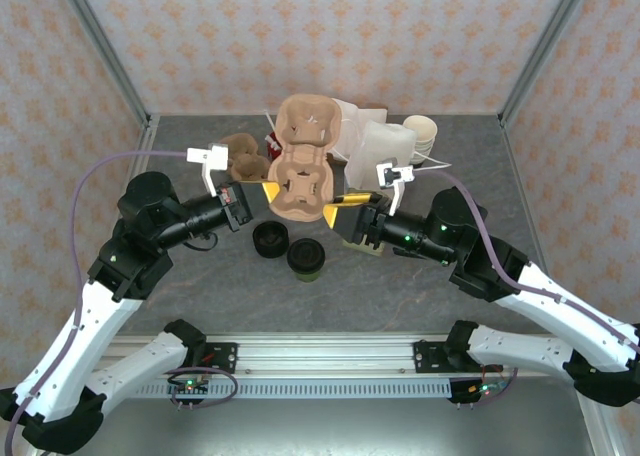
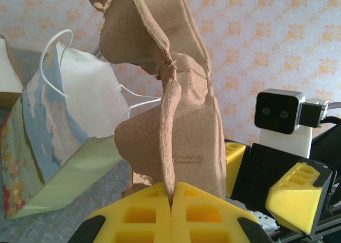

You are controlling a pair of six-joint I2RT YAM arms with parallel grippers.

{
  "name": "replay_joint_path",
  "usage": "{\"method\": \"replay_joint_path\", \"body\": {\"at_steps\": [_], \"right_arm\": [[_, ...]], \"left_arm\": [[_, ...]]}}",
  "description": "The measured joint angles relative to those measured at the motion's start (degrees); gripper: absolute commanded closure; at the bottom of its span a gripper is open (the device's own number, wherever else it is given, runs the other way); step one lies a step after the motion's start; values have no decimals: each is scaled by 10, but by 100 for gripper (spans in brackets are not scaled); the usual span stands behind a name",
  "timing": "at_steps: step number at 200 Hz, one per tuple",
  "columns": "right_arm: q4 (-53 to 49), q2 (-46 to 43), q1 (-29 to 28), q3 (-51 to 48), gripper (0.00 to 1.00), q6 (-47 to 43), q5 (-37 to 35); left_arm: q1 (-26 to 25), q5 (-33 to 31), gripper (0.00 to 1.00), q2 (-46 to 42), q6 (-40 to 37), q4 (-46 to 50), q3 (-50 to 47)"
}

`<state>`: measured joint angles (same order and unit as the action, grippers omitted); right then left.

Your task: Pack the takeout coffee

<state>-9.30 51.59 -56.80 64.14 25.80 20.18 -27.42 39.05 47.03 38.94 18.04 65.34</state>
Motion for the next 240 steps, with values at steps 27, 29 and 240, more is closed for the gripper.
{"method": "replay_joint_path", "body": {"at_steps": [27,29,240], "right_arm": [[0,0,0,0,53,0,0],[0,0,0,0,53,0,0],[-263,-47,2,100,100,25,-144]], "left_arm": [[-8,5,95,4,0,-8,0],[-9,6,95,4,0,-8,0],[-54,-72,40,137,-340,261,330]]}}
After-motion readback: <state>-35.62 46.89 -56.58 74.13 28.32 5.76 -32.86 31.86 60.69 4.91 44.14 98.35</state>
